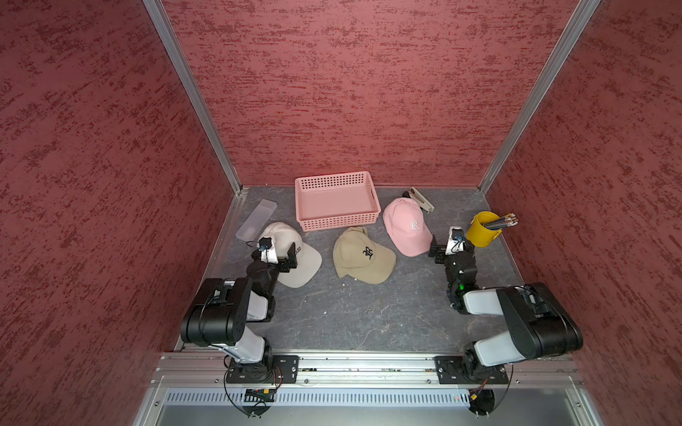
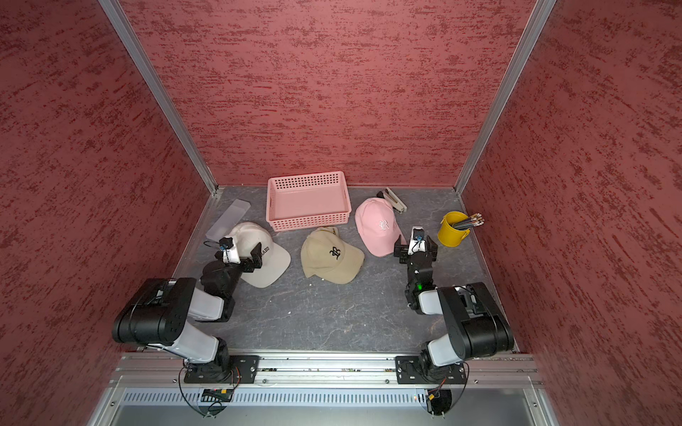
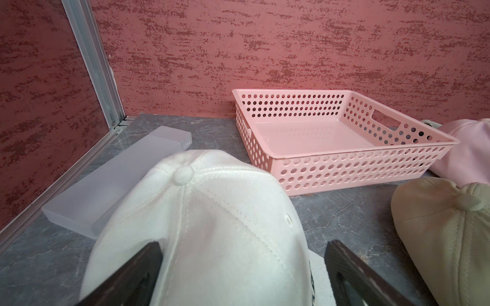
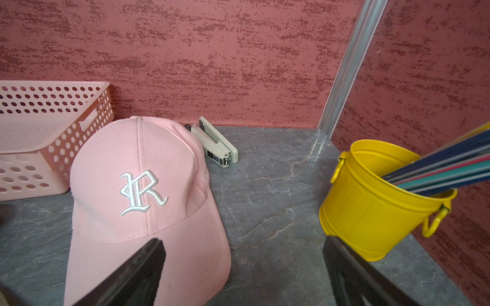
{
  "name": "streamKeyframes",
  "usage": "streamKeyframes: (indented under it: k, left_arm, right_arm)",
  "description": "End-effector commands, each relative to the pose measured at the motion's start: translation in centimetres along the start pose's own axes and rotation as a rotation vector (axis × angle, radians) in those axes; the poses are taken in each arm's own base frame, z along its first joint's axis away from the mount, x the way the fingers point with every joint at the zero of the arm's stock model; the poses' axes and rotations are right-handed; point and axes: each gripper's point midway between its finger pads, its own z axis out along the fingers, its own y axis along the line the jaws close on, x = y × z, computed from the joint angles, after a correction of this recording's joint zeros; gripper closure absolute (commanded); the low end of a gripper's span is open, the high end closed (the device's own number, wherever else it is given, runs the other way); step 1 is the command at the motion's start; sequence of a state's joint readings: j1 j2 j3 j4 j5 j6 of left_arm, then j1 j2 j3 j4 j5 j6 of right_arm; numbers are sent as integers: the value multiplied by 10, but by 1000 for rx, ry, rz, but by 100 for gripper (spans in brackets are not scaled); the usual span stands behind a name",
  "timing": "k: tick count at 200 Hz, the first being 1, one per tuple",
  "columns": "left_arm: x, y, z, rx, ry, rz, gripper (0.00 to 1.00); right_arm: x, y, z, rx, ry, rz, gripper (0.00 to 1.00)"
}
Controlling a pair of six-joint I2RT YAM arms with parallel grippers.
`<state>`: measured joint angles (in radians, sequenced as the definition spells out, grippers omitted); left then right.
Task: Turn the baseball cap inside out
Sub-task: Reset both arms
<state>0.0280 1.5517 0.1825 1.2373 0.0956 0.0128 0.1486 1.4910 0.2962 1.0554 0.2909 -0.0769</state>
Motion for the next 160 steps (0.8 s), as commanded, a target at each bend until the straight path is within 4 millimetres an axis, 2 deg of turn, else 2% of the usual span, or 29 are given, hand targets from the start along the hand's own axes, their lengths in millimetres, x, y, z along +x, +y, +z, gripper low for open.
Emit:
streamKeyframes:
  k: [1,29,86,160]
  left_arm:
    - [-8,1,13,-14,19,21,0]
    - [-5,-3,24,-1,71,43,0]
    - [-4,6,31,-44,101,23,0]
    - [-2,7,33,-45,120,15,0]
  right_arm:
    - [0,1,0,-9,-4,-4,1]
    - [0,3,4,-24,14,-10,2]
    - [1,4,8,-33,32,-7,1]
    - [2,3,9,-35,38,-5,2]
